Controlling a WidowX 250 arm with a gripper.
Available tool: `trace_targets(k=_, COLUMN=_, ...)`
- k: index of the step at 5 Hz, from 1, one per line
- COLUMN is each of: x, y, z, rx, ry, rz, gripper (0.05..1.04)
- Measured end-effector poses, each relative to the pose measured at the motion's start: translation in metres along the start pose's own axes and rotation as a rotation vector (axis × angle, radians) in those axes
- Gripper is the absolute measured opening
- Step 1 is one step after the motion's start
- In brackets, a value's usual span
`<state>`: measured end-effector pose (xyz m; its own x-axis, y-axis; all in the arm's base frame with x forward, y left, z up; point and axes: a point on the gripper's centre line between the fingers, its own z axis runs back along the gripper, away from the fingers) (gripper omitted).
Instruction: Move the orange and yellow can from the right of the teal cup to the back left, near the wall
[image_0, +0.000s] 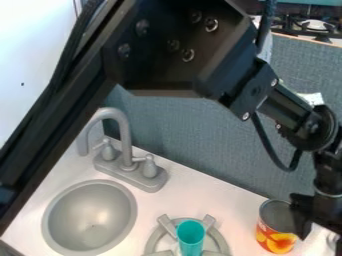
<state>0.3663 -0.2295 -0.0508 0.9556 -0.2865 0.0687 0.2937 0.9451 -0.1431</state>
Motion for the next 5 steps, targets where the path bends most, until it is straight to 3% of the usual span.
trace_targets(k=2, x=-0.018, y=0.062, z=-0.005, rx=0.125, ry=0.081, rz=0.068, gripper=1.005)
trace_targets(k=3, x=-0.024, y=0.082, z=0.006, rx=0.202, ry=0.035, rz=0.099, gripper=1.005)
trace_targets(k=4, x=-0.024, y=0.102, z=0.008, rx=0.231, ry=-0.014, rz=0.15, gripper=1.005)
trace_targets(k=5, x=-0.024, y=0.116, z=0.003, rx=0.2, ry=-0.05, rz=0.198, gripper=1.005)
